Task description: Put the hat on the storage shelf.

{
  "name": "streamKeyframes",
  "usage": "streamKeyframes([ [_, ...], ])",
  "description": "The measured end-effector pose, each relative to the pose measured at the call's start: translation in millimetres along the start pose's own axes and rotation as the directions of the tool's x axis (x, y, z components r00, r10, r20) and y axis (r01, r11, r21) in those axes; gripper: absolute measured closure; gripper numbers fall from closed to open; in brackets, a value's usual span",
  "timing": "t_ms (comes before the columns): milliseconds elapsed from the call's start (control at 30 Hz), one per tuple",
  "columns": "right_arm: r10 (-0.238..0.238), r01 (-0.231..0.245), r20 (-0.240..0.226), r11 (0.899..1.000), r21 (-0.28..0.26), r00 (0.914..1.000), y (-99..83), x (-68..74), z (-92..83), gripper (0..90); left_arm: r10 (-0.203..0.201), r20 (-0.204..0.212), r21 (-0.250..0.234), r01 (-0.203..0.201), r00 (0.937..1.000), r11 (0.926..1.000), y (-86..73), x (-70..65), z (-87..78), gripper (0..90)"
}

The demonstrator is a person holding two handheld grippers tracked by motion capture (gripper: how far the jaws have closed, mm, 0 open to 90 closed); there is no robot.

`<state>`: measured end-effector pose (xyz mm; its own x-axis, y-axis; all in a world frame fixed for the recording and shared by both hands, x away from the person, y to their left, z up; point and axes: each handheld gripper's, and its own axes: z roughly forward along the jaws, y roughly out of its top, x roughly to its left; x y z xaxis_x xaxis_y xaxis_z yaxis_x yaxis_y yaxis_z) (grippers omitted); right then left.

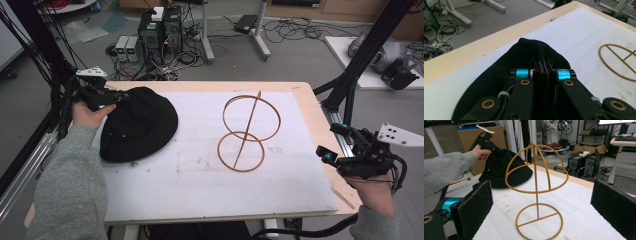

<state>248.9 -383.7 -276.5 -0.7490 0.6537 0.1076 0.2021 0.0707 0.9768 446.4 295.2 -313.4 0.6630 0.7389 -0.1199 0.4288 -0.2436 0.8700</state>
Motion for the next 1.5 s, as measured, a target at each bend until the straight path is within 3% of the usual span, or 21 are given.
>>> streamKeyframes([
  [233, -0.006, 0.006, -0.008, 1.0, 0.009, 1.0, -0.2, 1.7, 5.3, 3.3, -0.009, 0.019, -0.032, 0.009, 0.9998, 0.9994, 7.8, -3.4, -25.3, 88.5],
  [300, -0.014, 0.014, -0.019, 1.0, 0.013, 0.9997, 0.4, 3.4, 8.4, 3.3, -0.001, 0.047, -0.088, 0.005, 0.9989, 0.9961, 17.1, -8.9, -45.8, 88.5],
  [433, -0.015, 0.015, -0.032, 1.0, 0.016, 0.9994, 1.2, 5.3, 10.8, 3.3, 0.025, 0.078, -0.129, -0.015, 0.9967, 0.9916, 27.8, -15.5, -63.1, 88.5],
  [467, -0.018, 0.019, -0.039, 1.0, 0.013, 0.9991, 2.1, 6.5, 12.2, 3.3, 0.034, 0.106, -0.141, -0.019, 0.9938, 0.9898, 35.6, -21.0, -71.6, 88.5],
  [767, -0.024, 0.025, -0.048, 1.0, 0.006, 0.9986, 4.8, 7.7, 13.2, 3.3, 0.113, 0.166, -0.138, -0.09, 0.9796, 0.9863, 68.5, -46.7, -91.5, 88.4],
  [1000, -0.024, 0.024, -0.05, 1.0, -0.001, 0.9985, 5.6, 7.4, 13.1, 3.3, 0.118, 0.171, -0.16, -0.09, 0.9782, 0.983, 86.5, -53.4, -105.0, 88.4],
  [1200, -0.027, 0.027, -0.047, 1.0, -0.013, 0.9985, 6.1, 5.9, 10.2, 3.3, 0.115, 0.187, -0.236, -0.069, 0.9756, 0.9694, 96.3, -53.4, -125.8, 88.4],
  [1433, -0.021, 0.021, -0.051, 1.0, 0.0, 0.9985, 6.2, 6.3, 10.4, 3.3, 0.127, 0.185, -0.245, -0.079, 0.9745, 0.9664, 98.2, -55.7, -132.1, 88.5],
  [1500, -0.032, 0.032, -0.053, 0.999, -0.003, 0.9981, 7.3, 7.7, 10.7, 3.3, 0.136, 0.195, -0.237, -0.088, 0.9713, 0.9676, 99.1, -58.6, -131.7, 88.5],
])
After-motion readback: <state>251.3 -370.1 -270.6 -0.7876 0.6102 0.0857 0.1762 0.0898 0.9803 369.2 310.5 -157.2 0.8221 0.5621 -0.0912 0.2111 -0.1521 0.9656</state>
